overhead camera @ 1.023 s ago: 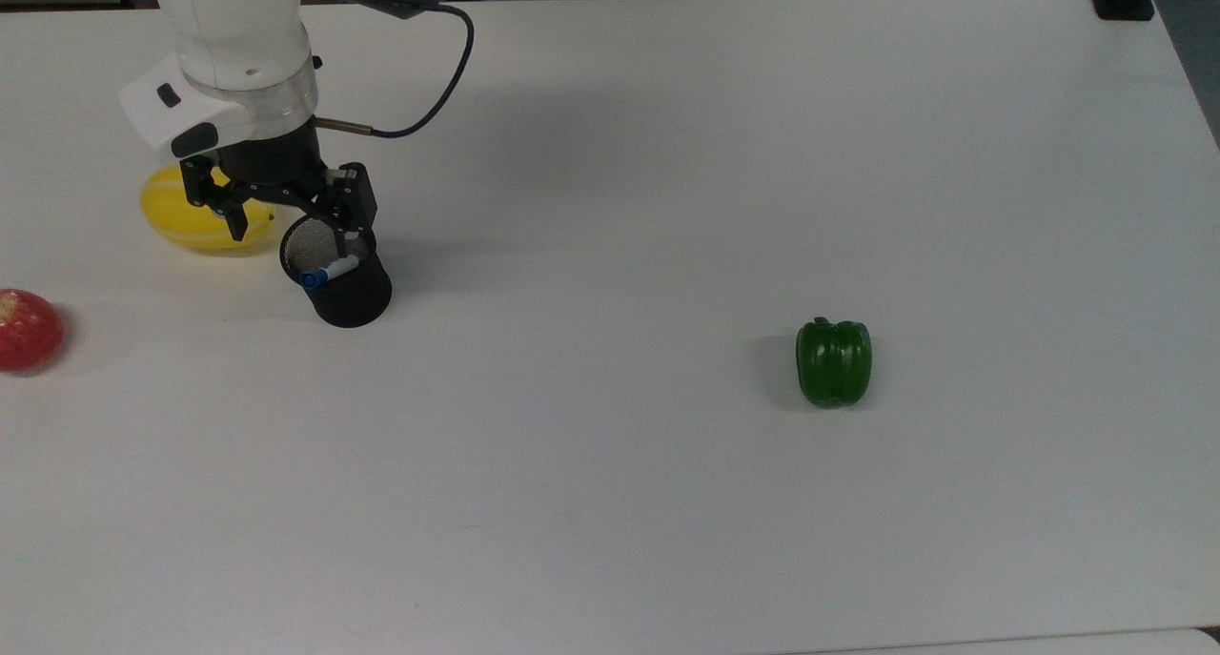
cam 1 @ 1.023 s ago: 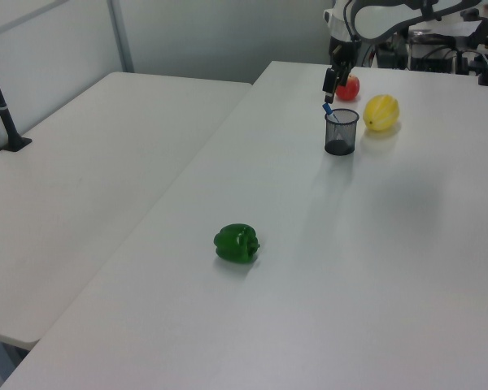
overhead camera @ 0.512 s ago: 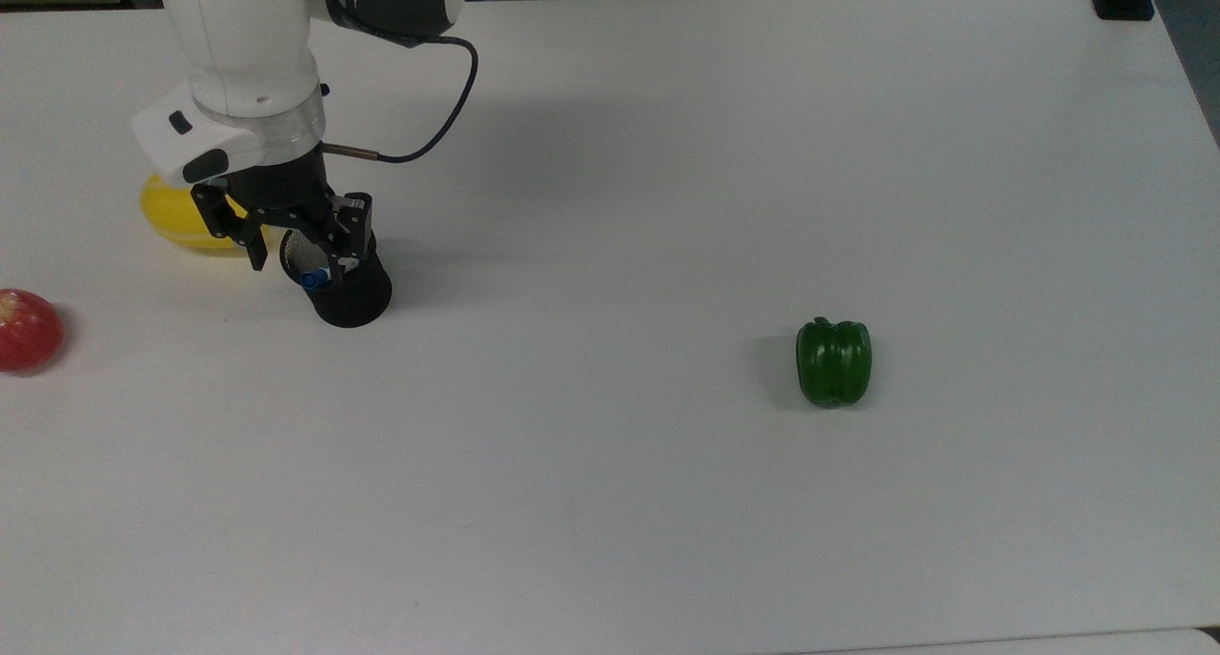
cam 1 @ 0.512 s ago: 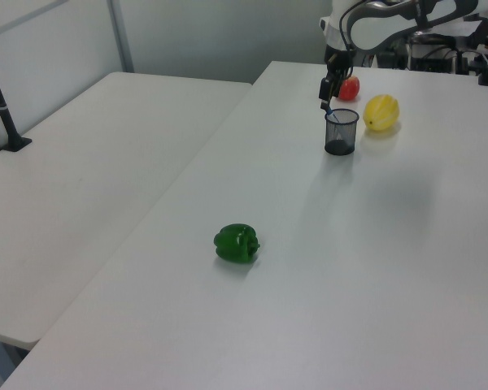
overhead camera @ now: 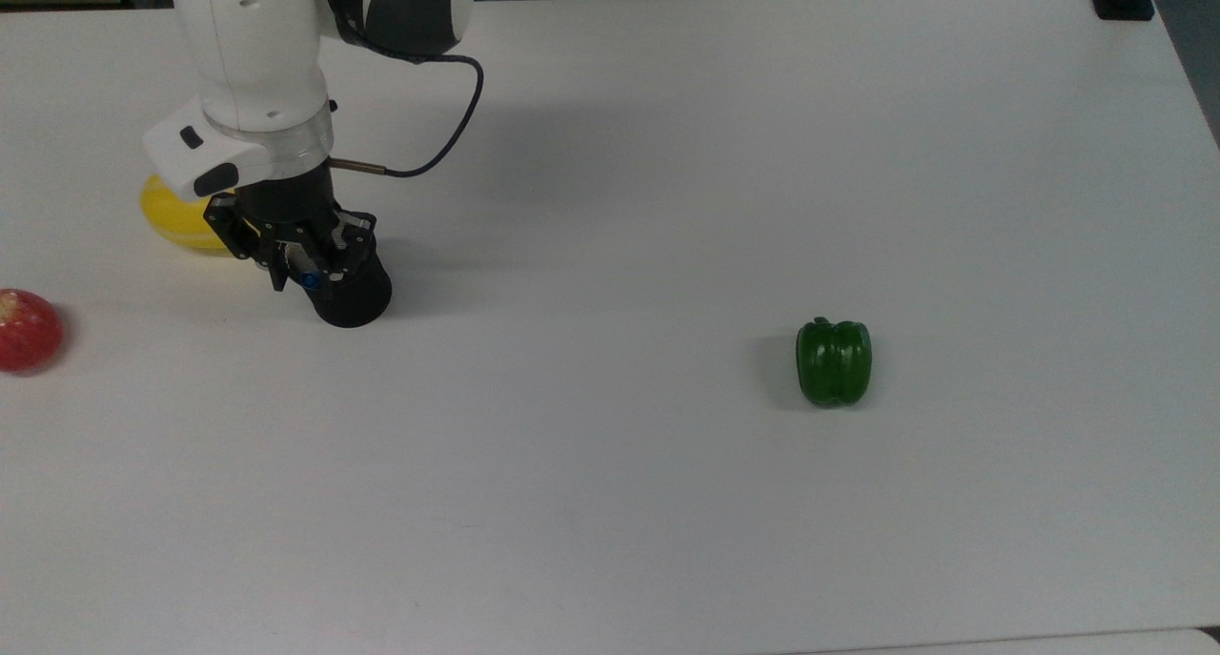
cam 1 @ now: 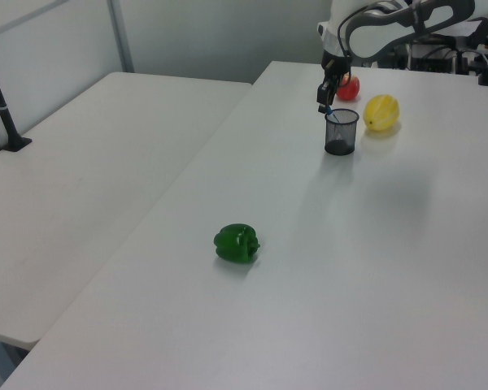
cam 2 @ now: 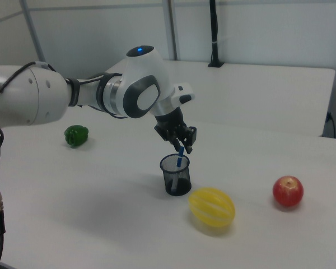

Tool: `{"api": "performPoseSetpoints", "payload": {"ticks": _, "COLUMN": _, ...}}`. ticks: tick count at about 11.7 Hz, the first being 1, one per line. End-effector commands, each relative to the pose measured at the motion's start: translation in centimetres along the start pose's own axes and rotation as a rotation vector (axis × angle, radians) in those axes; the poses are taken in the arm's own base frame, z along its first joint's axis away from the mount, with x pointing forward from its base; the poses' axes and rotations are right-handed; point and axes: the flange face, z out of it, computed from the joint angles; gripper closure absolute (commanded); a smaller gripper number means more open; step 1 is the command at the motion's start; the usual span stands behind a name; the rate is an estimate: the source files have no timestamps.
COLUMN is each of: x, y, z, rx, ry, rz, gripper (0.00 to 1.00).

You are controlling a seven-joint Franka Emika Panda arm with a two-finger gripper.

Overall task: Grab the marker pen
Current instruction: 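Close the gripper on the marker pen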

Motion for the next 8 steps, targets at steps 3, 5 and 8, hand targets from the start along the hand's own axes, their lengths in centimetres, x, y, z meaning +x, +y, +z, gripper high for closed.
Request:
{"api": "performPoseSetpoints", "payload": {"ticks": 3, "x": -0.25, "y": -0.75, "z": -0.06, "rx": -0.009, "ry": 0.013, "rz": 0.002, "gripper": 0.80}}
{"api": "performPoseSetpoints", "payload": {"ticks": 5, "x": -0.27, "y": -0.75, "z": -0.14, "rx": -0.007, "ry": 0.012, "rz": 0.005, "gripper": 0.84}}
{"api": "performPoseSetpoints", "payload": {"ticks": 8, "x": -0.15, "y": -0.76, "z": -0.96, "rx": -0.001, "ry": 0.019, "rz": 0.012, "gripper": 0.89}}
